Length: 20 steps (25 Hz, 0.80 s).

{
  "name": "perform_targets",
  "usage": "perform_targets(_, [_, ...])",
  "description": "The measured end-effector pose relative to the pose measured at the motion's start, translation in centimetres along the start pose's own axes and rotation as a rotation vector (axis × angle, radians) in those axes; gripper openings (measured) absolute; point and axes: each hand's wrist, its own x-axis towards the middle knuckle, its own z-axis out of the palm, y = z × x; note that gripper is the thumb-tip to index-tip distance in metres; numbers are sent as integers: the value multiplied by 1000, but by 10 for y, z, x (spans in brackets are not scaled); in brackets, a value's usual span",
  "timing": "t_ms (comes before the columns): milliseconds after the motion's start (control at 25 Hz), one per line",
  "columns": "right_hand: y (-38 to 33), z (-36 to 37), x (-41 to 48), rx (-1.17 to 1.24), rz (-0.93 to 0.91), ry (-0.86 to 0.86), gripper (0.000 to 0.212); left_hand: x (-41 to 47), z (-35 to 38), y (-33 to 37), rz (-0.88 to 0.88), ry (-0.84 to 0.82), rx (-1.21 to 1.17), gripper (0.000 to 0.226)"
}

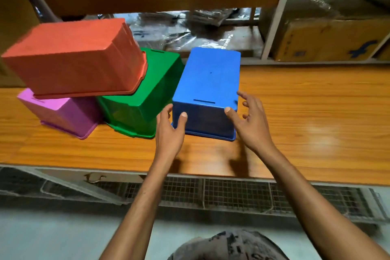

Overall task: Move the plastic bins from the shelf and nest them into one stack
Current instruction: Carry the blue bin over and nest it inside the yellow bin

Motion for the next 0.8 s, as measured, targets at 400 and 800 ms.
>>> perform_targets(400, [19, 3, 22, 84, 115, 82, 32, 22, 10, 24, -5, 42, -268, 34])
perform_targets(800, [42, -44, 13, 127, 220, 175, 34, 46, 29, 77, -56, -17, -273, 69])
